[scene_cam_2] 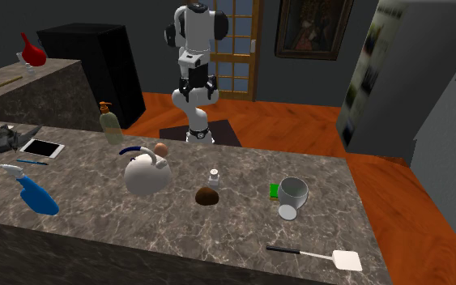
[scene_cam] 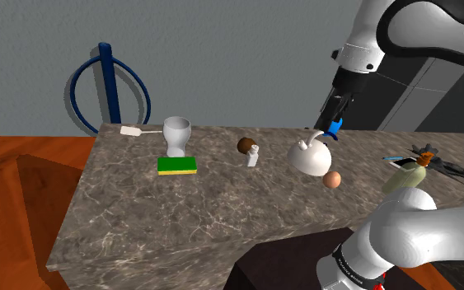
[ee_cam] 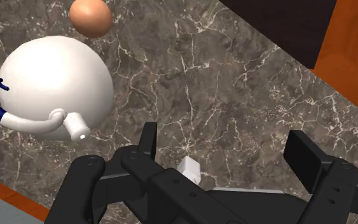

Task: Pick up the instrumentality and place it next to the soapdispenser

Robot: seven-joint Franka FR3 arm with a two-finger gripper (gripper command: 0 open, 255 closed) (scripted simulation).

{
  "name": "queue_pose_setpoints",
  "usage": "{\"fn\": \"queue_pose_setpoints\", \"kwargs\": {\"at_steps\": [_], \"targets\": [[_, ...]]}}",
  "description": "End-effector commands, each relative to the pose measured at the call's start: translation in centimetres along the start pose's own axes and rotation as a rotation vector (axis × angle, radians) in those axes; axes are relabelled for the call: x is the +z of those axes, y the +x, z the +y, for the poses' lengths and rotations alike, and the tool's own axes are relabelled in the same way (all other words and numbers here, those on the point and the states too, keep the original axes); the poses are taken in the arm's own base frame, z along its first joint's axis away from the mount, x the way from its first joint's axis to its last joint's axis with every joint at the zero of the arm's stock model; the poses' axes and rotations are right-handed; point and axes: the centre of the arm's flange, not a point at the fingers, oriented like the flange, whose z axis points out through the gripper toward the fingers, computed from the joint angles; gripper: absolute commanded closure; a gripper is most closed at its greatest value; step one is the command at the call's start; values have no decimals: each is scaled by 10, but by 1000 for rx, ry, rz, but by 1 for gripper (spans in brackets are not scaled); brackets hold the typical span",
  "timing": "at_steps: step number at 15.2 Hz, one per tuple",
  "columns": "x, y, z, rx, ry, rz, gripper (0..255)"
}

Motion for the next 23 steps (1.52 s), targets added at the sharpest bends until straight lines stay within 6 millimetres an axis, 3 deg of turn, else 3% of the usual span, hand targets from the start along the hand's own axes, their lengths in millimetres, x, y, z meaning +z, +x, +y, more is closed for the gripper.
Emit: {"fn": "queue_pose_setpoints", "kwargs": {"at_steps": [1, 23], "targets": [[0, 0, 0, 0, 0, 0, 0], [188, 201, 0, 244, 16, 134, 0]]}}
